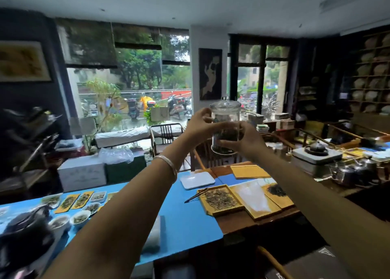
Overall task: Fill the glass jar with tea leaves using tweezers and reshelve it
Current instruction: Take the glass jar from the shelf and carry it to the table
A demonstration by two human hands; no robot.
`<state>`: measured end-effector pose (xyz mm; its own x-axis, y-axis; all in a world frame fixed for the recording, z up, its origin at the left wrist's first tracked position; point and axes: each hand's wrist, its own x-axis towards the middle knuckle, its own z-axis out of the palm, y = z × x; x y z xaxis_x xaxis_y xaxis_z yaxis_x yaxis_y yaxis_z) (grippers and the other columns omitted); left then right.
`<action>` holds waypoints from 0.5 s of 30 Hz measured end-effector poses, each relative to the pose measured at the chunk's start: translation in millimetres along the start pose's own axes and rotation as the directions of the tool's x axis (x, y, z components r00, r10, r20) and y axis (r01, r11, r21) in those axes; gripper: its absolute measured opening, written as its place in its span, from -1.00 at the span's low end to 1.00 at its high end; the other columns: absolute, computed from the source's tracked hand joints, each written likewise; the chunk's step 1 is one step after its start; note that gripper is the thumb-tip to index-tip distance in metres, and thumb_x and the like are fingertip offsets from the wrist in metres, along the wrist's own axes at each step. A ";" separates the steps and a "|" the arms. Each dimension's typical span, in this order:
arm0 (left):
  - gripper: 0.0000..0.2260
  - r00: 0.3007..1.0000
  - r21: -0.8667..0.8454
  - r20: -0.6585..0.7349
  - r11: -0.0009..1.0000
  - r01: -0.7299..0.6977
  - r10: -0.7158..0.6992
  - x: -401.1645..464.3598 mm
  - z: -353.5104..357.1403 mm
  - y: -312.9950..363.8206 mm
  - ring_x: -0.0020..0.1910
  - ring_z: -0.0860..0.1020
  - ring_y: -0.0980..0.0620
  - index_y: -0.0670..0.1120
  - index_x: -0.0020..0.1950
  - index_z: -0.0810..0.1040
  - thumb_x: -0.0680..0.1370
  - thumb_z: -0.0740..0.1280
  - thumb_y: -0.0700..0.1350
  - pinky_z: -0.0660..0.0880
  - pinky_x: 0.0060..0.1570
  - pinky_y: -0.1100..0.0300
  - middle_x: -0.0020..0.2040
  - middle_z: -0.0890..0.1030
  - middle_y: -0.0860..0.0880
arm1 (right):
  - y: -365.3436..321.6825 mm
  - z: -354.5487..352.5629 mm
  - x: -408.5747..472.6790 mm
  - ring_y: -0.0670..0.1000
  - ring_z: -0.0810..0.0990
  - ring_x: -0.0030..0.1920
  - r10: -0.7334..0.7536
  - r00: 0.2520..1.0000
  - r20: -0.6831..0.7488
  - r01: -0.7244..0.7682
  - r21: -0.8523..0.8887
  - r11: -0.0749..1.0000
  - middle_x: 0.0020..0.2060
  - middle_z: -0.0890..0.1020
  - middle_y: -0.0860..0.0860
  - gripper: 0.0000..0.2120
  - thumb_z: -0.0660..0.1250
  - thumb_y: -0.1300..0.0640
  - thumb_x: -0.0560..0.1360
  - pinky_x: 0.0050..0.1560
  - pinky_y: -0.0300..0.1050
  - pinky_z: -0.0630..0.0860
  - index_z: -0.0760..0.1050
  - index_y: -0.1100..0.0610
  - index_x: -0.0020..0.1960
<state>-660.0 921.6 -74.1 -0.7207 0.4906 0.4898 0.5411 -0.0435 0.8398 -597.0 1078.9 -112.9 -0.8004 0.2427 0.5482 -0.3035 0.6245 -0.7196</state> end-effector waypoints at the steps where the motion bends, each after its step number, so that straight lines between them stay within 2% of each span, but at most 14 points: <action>1: -0.52 0.999 0.014 -0.033 1.000 0.013 -0.012 7.4 -0.7 -7.0 -0.10 0.66 -0.10 -0.09 0.09 0.54 0.26 0.59 0.00 0.62 -0.06 -0.01 -0.08 0.67 -0.15 | 8.7 5.0 11.2 -0.06 0.61 -0.04 -0.015 1.000 0.024 0.015 0.023 1.000 -0.05 0.63 -0.05 -0.37 0.61 -0.11 0.16 -0.11 -0.23 0.55 0.45 0.03 0.13; 4: -0.64 0.994 0.061 -0.103 0.997 0.045 -0.038 24.7 -3.7 -25.8 -0.20 0.63 0.00 0.07 0.00 0.53 0.29 0.59 -0.03 0.62 -0.24 0.16 -0.15 0.65 -0.08 | 30.7 18.6 36.5 -0.12 0.57 -0.08 -0.050 0.994 0.094 0.043 0.075 0.996 -0.10 0.59 -0.12 -0.42 0.59 -0.11 0.18 -0.20 -0.34 0.45 0.42 -0.01 0.09; 6: -0.65 0.984 0.086 -0.171 0.994 0.061 -0.046 34.8 -7.4 -37.1 -0.17 0.63 0.01 0.16 -0.07 0.48 0.35 0.59 -0.11 0.57 -0.30 0.26 -0.15 0.64 -0.03 | 43.2 27.3 52.7 -0.08 0.58 -0.07 -0.072 0.987 0.143 0.057 0.102 0.993 -0.09 0.59 -0.08 -0.43 0.59 -0.10 0.20 -0.14 -0.25 0.52 0.42 0.02 0.09; 8: -0.65 0.969 0.111 -0.231 0.987 0.119 -0.090 43.1 -10.6 -50.6 -0.08 0.65 -0.07 0.13 0.00 0.49 0.38 0.58 -0.13 0.57 -0.27 0.24 -0.08 0.66 -0.12 | 55.6 37.7 69.6 -0.01 0.59 -0.02 -0.090 0.976 0.201 0.064 0.131 0.989 -0.03 0.61 0.00 -0.39 0.58 -0.10 0.20 0.00 -0.07 0.57 0.43 0.08 0.13; 10: -0.63 0.955 0.109 -0.258 0.978 0.180 -0.147 47.9 -14.6 -63.1 -0.08 0.65 -0.10 0.00 0.09 0.50 0.38 0.58 -0.12 0.57 -0.27 0.24 -0.01 0.66 -0.22 | 66.9 51.0 81.1 0.04 0.59 0.02 -0.097 0.965 0.244 0.059 0.160 0.985 0.01 0.61 0.04 -0.35 0.58 -0.11 0.19 0.06 0.02 0.57 0.44 0.10 0.16; 13: -0.61 0.934 0.109 -0.306 0.968 0.227 -0.185 56.8 -21.7 -85.1 0.01 0.65 -0.08 0.01 0.10 0.47 0.39 0.58 -0.11 0.58 -0.23 0.25 0.05 0.65 -0.18 | 82.5 69.6 95.9 0.07 0.60 0.03 -0.103 0.956 0.274 0.058 0.167 0.984 0.01 0.62 0.04 -0.32 0.58 -0.18 0.15 0.03 0.02 0.57 0.44 0.08 0.14; 15: -0.56 0.924 0.118 -0.329 0.963 0.242 -0.192 62.9 -25.9 -100.8 0.06 0.63 -0.09 -0.02 0.18 0.45 0.40 0.57 -0.12 0.61 -0.18 0.23 0.09 0.63 -0.18 | 93.6 82.6 106.1 0.05 0.62 0.01 -0.091 0.948 0.305 0.031 0.198 0.980 -0.01 0.63 0.04 -0.35 0.60 -0.16 0.15 -0.04 -0.08 0.57 0.45 0.06 0.11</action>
<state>-771.1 934.3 -121.9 -0.9130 0.1754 0.3683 0.3975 0.1792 0.9000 -753.0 1101.8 -157.3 -0.8887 -0.0533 0.4554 -0.4242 0.4722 -0.7727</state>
